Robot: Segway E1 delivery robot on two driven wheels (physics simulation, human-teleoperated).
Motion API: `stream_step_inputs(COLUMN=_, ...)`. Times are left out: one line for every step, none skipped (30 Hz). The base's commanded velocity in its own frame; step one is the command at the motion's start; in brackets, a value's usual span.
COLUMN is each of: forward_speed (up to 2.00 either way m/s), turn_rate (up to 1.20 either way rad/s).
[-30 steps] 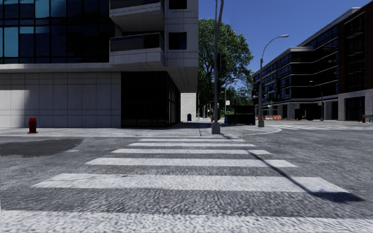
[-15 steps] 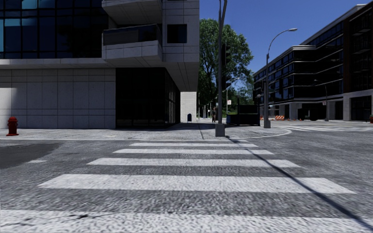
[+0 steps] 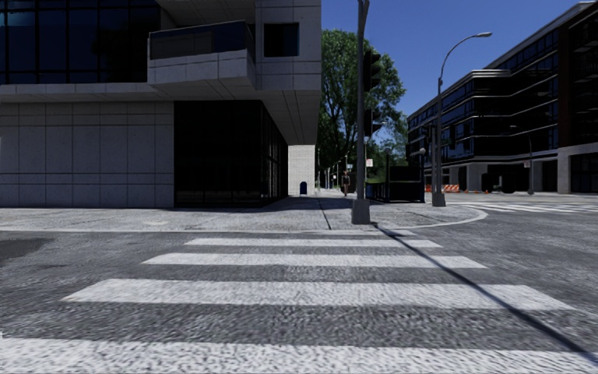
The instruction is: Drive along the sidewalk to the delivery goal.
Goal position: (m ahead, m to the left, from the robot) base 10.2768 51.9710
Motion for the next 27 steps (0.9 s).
stream_step_inputs(forward_speed=2.0, turn_rate=0.0)
stream_step_inputs(forward_speed=2.0, turn_rate=0.0)
stream_step_inputs(forward_speed=2.0, turn_rate=0.0)
stream_step_inputs(forward_speed=2.0, turn_rate=0.0)
stream_step_inputs(forward_speed=2.0, turn_rate=0.0)
stream_step_inputs(forward_speed=2.0, turn_rate=0.0)
stream_step_inputs(forward_speed=2.0, turn_rate=0.0)
stream_step_inputs(forward_speed=2.0, turn_rate=0.0)
stream_step_inputs(forward_speed=2.0, turn_rate=0.0)
stream_step_inputs(forward_speed=2.0, turn_rate=0.0)
stream_step_inputs(forward_speed=2.0, turn_rate=0.0)
stream_step_inputs(forward_speed=2.0, turn_rate=0.0)
stream_step_inputs(forward_speed=2.0, turn_rate=0.0)
stream_step_inputs(forward_speed=2.0, turn_rate=0.0)
stream_step_inputs(forward_speed=2.0, turn_rate=0.0)
stream_step_inputs(forward_speed=2.0, turn_rate=0.0)
stream_step_inputs(forward_speed=2.0, turn_rate=0.0)
stream_step_inputs(forward_speed=2.0, turn_rate=0.0)
stream_step_inputs(forward_speed=2.0, turn_rate=0.0)
stream_step_inputs(forward_speed=2.0, turn_rate=0.0)
stream_step_inputs(forward_speed=2.0, turn_rate=0.0)
stream_step_inputs(forward_speed=2.0, turn_rate=0.0)
stream_step_inputs(forward_speed=2.0, turn_rate=0.0)
stream_step_inputs(forward_speed=2.0, turn_rate=0.0)
stream_step_inputs(forward_speed=2.0, turn_rate=0.0)
stream_step_inputs(forward_speed=2.0, turn_rate=0.0)
stream_step_inputs(forward_speed=2.0, turn_rate=0.0)
